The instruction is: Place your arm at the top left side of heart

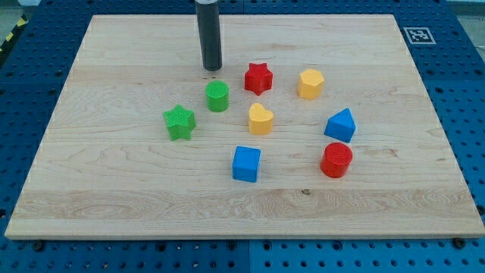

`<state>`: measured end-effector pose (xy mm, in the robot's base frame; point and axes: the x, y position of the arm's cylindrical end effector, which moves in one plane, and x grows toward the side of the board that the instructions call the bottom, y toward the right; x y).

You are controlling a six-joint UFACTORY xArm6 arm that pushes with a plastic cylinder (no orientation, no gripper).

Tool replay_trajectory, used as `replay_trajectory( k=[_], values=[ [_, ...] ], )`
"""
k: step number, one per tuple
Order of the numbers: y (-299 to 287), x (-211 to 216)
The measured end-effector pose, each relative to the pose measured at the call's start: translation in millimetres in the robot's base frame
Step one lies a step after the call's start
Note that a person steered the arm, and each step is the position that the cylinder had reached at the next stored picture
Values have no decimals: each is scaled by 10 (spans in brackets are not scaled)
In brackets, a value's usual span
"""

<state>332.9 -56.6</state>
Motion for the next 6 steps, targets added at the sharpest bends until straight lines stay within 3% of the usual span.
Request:
replay_trajectory(
  k=[6],
  values=[
    [588, 1068]
  ],
)
